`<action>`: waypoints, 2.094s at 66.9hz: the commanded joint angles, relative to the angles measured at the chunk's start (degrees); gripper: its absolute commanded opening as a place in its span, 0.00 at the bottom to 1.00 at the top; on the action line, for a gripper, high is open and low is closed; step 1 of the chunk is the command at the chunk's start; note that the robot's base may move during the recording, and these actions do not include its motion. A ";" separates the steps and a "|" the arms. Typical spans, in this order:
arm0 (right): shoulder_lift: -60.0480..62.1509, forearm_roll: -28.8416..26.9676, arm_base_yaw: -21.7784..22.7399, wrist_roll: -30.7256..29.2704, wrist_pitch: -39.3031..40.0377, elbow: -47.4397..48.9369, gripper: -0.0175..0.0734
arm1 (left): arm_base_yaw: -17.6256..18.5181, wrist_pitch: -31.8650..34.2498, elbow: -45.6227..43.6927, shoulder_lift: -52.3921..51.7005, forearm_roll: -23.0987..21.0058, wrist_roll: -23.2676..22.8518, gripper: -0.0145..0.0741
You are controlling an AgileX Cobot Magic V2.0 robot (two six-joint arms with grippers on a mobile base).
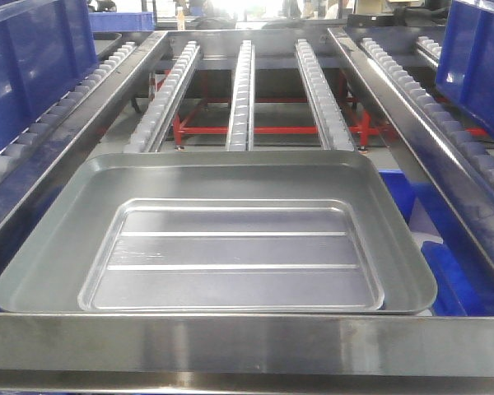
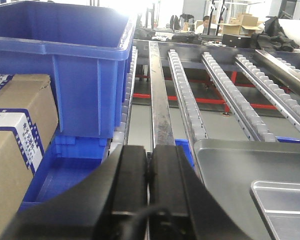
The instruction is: Grab silver tray and place in blue box
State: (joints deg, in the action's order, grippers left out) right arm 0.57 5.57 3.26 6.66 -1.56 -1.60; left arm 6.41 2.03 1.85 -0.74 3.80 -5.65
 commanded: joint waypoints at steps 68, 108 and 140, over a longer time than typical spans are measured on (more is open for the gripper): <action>-7.99 -0.05 -4.02 0.99 2.21 7.11 0.25 | 0.15 -9.26 -10.55 5.42 -0.15 -0.12 0.16; -50.71 0.89 -18.14 0.97 -28.49 32.06 0.25 | 0.15 -35.40 -39.67 49.94 -8.92 -0.12 0.16; -69.67 6.90 -21.88 27.82 -30.68 41.61 0.26 | 16.16 -27.10 -41.18 68.90 -7.47 -17.92 0.16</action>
State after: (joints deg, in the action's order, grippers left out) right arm -67.08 8.42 -16.85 29.46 -34.33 36.00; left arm 17.65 -29.16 -37.04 66.53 -9.16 -14.71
